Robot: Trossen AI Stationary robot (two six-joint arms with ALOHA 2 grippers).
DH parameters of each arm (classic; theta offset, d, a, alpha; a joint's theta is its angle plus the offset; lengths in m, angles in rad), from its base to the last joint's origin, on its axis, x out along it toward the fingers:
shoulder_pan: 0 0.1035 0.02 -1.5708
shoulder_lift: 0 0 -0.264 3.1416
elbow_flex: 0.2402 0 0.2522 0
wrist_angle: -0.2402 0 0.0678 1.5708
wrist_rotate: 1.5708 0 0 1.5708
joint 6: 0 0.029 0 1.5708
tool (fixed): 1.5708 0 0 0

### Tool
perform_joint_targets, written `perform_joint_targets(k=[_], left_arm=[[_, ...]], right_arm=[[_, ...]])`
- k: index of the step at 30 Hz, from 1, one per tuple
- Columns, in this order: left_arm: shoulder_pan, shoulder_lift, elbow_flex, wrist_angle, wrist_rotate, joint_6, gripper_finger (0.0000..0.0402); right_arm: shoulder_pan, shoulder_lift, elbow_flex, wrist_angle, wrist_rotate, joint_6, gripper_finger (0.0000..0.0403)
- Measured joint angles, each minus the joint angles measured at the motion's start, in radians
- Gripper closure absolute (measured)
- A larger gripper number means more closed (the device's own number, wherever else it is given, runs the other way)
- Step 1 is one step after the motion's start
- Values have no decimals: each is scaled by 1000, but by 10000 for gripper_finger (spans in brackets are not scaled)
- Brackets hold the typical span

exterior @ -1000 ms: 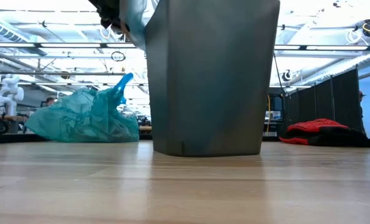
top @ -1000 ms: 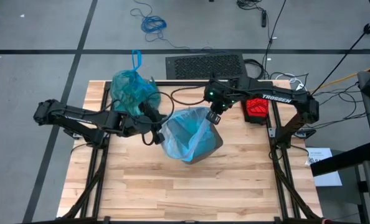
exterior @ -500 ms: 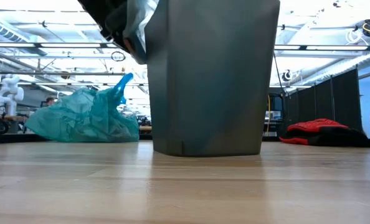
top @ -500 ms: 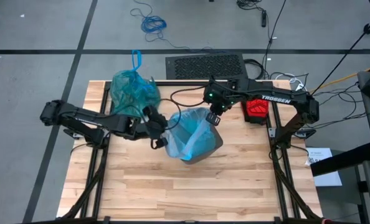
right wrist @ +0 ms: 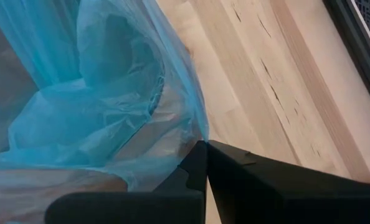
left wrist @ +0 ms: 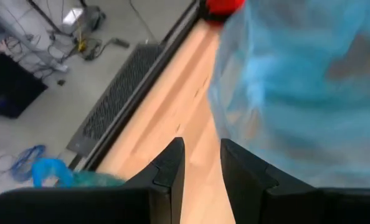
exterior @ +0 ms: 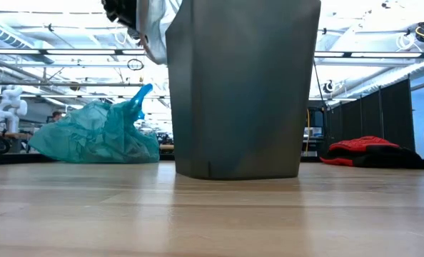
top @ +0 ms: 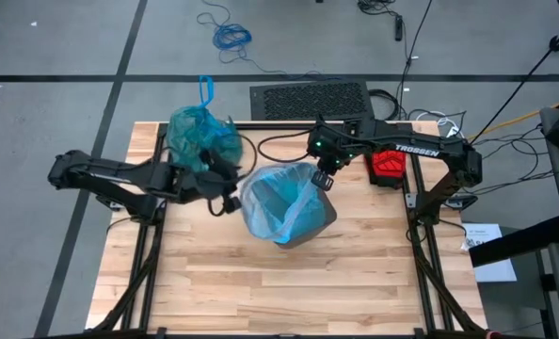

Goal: Place trash/remove bag and relplace
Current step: Insert the blue trash bag into the trash bin

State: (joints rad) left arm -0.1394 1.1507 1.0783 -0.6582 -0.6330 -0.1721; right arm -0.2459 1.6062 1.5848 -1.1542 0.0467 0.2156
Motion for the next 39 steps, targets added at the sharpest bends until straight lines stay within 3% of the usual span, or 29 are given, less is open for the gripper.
perform_joint_targets(k=[4, 11, 15, 25, 39], left_arm=[[12, -21, 6, 127, 57, 79, 306], [119, 48, 6, 262, 360, 205, 363], [173, 82, 6, 271, 396, 206, 396], [269, 158, -10, 324, 489, 204, 400], [317, 182, -123, 395, 494, 152, 401]], right_arm=[[0, 0, 0, 0, 0, -6, 403], [0, 0, 0, 1, 1, -19, 403], [0, 0, 0, 1, 1, -33, 403], [13, 0, 0, 0, 7, -49, 403], [28, 0, -1, -34, 62, -52, 403]])
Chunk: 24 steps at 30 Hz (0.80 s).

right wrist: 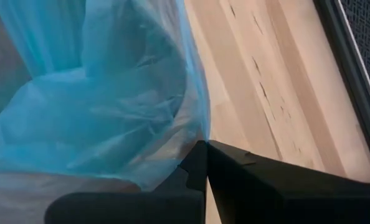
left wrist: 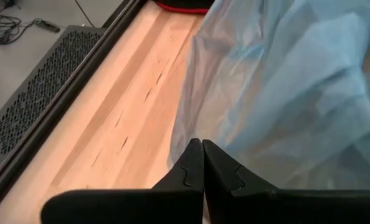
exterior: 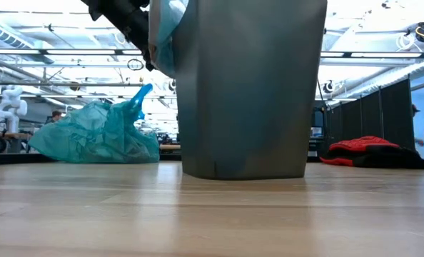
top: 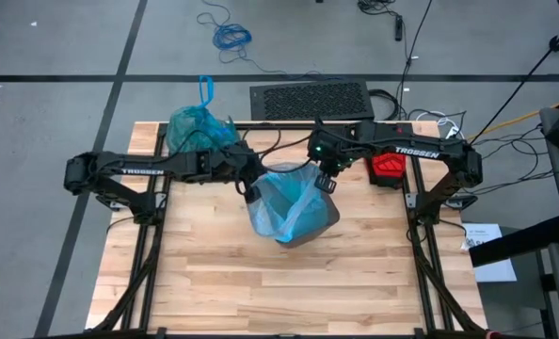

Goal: Place trash/remove bag and relplace
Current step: Insert the blue trash bag into the trash bin

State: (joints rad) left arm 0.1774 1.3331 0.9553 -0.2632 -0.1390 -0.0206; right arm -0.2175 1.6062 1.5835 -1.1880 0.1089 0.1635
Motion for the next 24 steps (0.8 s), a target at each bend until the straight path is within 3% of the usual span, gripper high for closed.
perform_joint_targets(k=[11, 16, 24], left_arm=[[0, 0, -13, 6, -4, -3, 401], [0, 0, -13, 11, -4, -5, 401], [0, 0, -13, 9, -5, -19, 401]], right_arm=[[30, -120, -208, 97, 39, 58, 403], [77, -212, -217, 82, 152, 60, 403], [192, -376, -217, 79, 154, 57, 367]])
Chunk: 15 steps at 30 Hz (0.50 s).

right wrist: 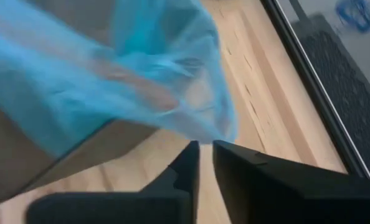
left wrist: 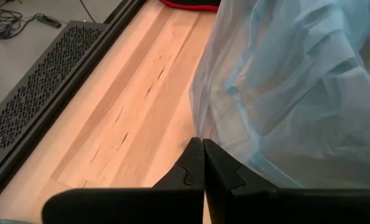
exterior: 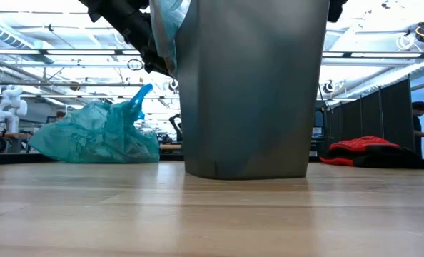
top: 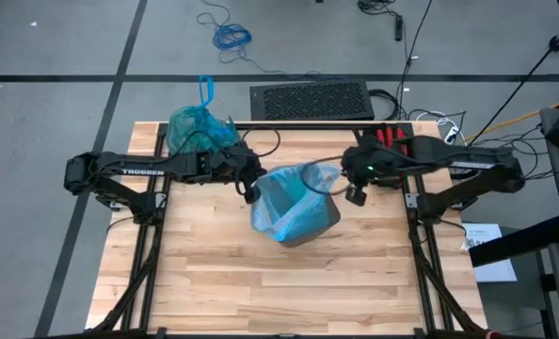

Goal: Place trash/remove bag and relplace
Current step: Insert the blue trash bag into the trash bin

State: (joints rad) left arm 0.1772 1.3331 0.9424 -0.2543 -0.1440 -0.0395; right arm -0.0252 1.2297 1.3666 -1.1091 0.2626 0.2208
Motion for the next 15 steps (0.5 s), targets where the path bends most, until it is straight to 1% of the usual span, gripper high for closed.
perform_joint_targets(k=[3, 5, 7, 8, 10, 11, 12, 15], left_arm=[[0, 0, 0, 0, 0, 0, 401], [0, 0, 0, 1, 0, 0, 401], [0, 0, 0, 2, 0, 0, 401], [0, 0, 0, 3, 0, 0, 402], [0, 0, 0, 4, 0, 0, 401], [0, 0, 0, 6, 0, 0, 402], [0, 0, 0, 6, 0, 0, 402], [0, 0, 0, 6, 0, 1, 402]], right_arm=[[43, -39, 0, 18, -2, 1, 331], [70, -55, 0, 67, -15, 1, 303], [90, -57, 0, 140, -78, -38, 276], [96, -53, 0, 182, -132, -69, 265], [92, -34, 0, 265, -238, -123, 253], [85, -21, 0, 300, -271, -144, 250], [76, -8, 0, 326, -296, -168, 249], [40, 32, 0, 342, -307, -234, 248]])
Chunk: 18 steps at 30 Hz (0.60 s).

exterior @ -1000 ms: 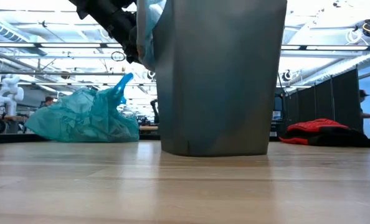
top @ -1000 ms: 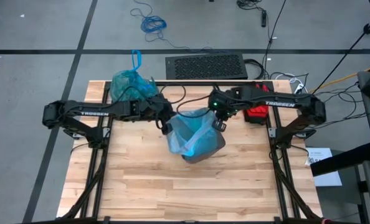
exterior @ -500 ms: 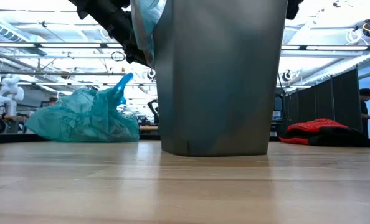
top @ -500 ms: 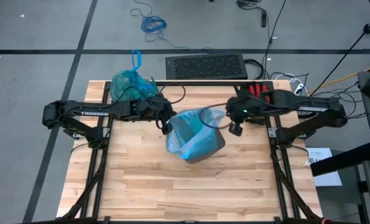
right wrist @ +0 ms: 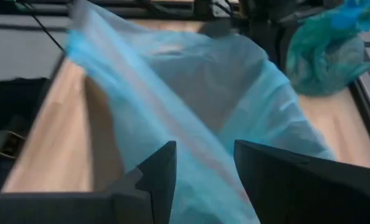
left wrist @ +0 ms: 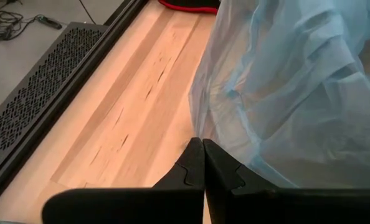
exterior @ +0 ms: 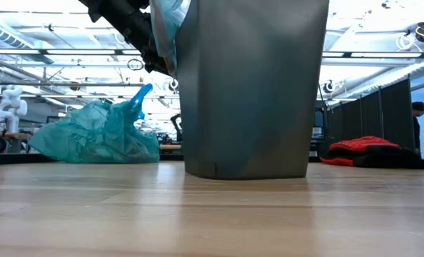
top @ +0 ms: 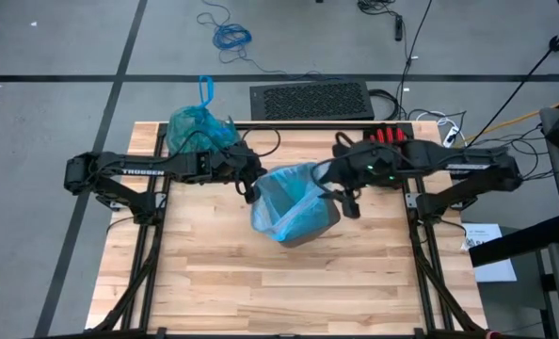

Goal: Place trash/remove bag and relplace
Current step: Insert the blue trash bag into the trash bin

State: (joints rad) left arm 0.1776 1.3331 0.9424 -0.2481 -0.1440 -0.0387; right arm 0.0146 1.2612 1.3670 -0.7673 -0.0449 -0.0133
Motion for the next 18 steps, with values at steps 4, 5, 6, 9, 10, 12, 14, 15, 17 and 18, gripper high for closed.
perform_joint_targets(k=[4, 5, 6, 9, 10, 12, 14, 15, 17, 18], left_arm=[[0, 0, 0, 0, 1, 18, 402], [0, 0, 0, 0, 1, 19, 402], [0, 0, 0, 0, 1, 19, 402], [4, 0, 0, 0, 2, 20, 402], [6, 0, 0, 0, 2, 20, 402], [11, 0, 0, 0, 3, 19, 402], [17, 0, 0, 0, 5, 20, 402], [20, 0, 0, 0, 6, 20, 402], [25, 0, 0, 0, 6, 20, 402], [26, 0, 0, -1, 6, 19, 402]], right_arm=[[-56, 45, 0, 6, -17, -31, 247], [-69, 55, 0, 11, -38, -33, 247], [-83, 65, 0, 16, -77, -34, 247], [-123, 86, 0, 37, -241, -24, 247], [-134, 93, 0, 37, -298, -15, 248], [-152, 109, 0, 15, -410, 8, 248], [-158, 119, 0, -14, -469, 31, 254], [-155, 121, 0, -27, -475, 34, 261], [-137, 121, 0, -41, -470, 35, 285], [-123, 120, 0, -40, -458, 36, 302]])
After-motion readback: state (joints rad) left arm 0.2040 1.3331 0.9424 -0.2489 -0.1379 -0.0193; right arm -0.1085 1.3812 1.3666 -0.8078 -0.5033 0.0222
